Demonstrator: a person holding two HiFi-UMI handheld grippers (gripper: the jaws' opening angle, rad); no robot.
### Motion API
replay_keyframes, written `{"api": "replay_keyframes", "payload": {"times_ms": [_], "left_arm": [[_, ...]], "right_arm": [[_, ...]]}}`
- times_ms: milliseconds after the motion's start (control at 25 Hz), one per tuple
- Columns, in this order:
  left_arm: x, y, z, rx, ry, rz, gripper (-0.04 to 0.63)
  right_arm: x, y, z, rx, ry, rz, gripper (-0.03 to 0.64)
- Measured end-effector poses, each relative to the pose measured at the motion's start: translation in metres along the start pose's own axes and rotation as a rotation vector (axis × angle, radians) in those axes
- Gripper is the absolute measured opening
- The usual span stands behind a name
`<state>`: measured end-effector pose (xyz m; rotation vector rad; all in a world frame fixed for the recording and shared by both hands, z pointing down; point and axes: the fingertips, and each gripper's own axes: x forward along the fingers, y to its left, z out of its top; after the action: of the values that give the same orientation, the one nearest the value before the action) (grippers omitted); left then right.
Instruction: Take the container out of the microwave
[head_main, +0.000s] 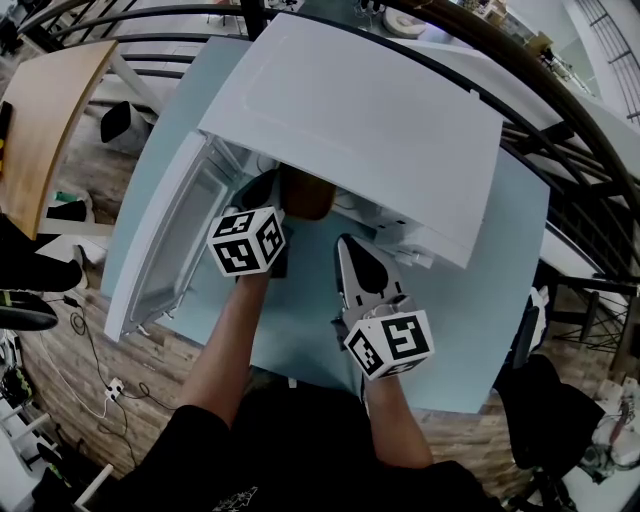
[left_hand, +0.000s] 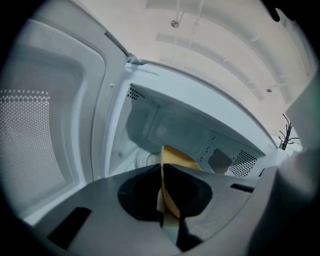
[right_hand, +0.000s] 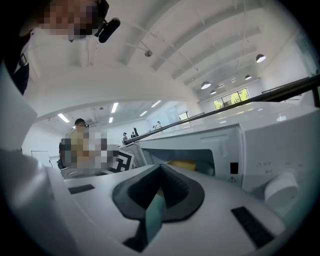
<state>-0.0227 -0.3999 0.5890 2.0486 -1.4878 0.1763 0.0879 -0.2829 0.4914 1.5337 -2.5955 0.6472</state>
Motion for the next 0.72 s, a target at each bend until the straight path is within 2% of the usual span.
{"api": "replay_keyframes", "payload": {"times_ms": [720], "left_arm": [[-0.055, 0.007, -0.011, -0.011, 0.009, -0.023, 0.025]], "right_arm": [[-0.017, 0.033, -0.009, -0.015, 0.009, -0.020, 0.006]]}}
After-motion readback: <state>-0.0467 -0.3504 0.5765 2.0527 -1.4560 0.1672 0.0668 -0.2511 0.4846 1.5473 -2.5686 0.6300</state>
